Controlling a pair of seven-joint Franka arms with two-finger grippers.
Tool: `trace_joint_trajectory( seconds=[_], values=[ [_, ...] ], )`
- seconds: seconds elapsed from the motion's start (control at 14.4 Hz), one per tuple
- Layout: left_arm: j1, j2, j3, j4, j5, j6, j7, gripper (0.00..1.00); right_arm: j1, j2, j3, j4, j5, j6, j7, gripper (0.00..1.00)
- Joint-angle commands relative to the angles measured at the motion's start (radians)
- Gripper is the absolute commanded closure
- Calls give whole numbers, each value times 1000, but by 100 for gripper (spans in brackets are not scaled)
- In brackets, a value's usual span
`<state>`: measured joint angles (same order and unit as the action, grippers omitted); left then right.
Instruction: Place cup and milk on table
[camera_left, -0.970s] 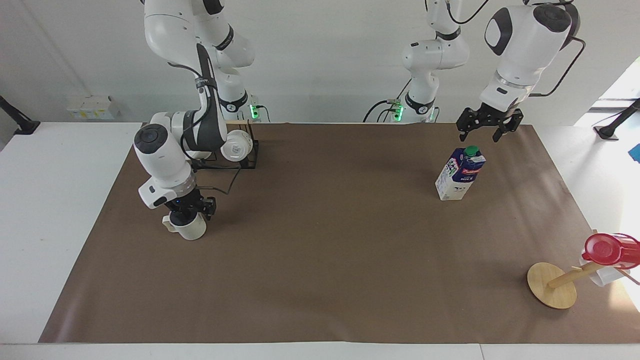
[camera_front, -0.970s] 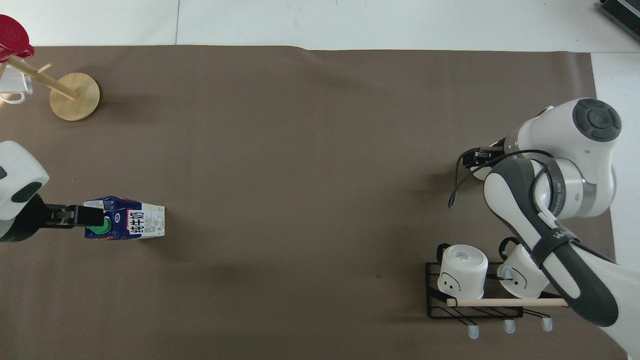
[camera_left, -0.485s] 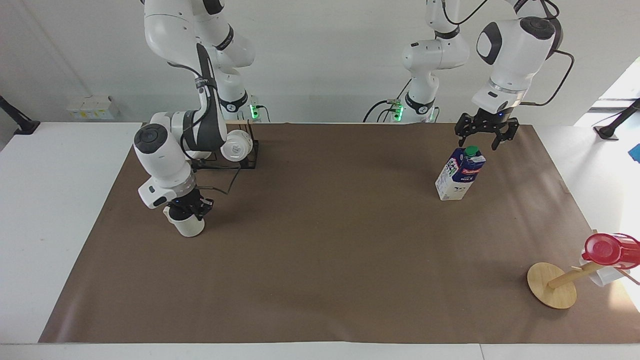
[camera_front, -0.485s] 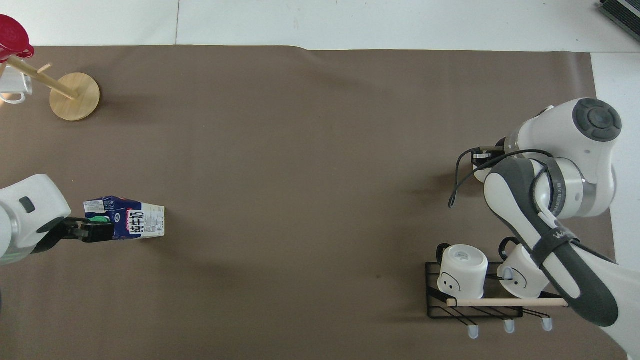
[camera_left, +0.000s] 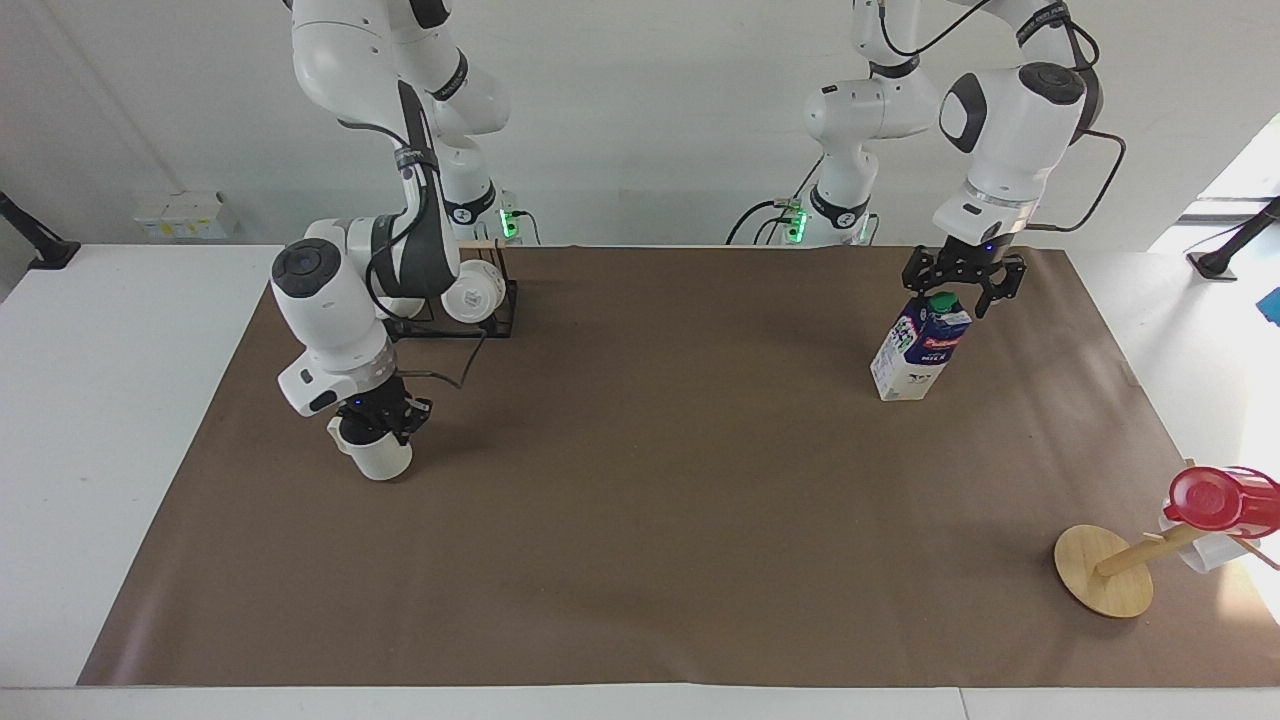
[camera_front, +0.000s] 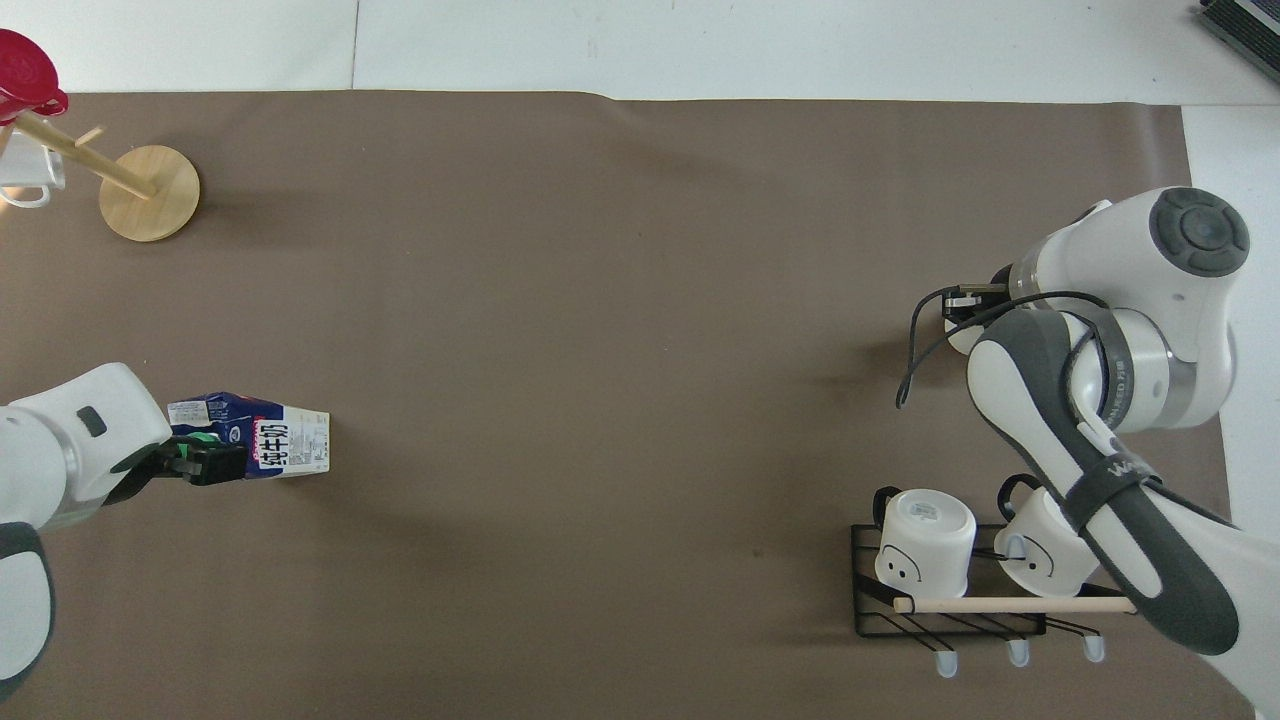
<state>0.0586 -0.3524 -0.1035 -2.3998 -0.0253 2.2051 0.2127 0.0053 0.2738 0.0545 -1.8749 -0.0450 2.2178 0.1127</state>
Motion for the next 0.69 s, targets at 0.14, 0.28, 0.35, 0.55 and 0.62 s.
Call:
trace_joint_trajectory(
  seconds=[0.14,0.28,0.35,0.55,0.62],
  values=[
    [1,24,1,-16,1,57,14,0,96,2,2,72,-13,-61,57,100],
    [-2,44,-1,-16,1,74,11,0,148,4,2,80,-13,-72,103,100],
    [-3,43,-1,-16,1,74,11,0,168,5,2,92,-12,-88,126,100],
    [-6,46,1,-9,1,73,11,0,257,18,2,151,-1,-141,214,100],
    [-8,47,-1,-7,1,73,11,0,284,18,2,157,1,-147,238,100]
  ],
)
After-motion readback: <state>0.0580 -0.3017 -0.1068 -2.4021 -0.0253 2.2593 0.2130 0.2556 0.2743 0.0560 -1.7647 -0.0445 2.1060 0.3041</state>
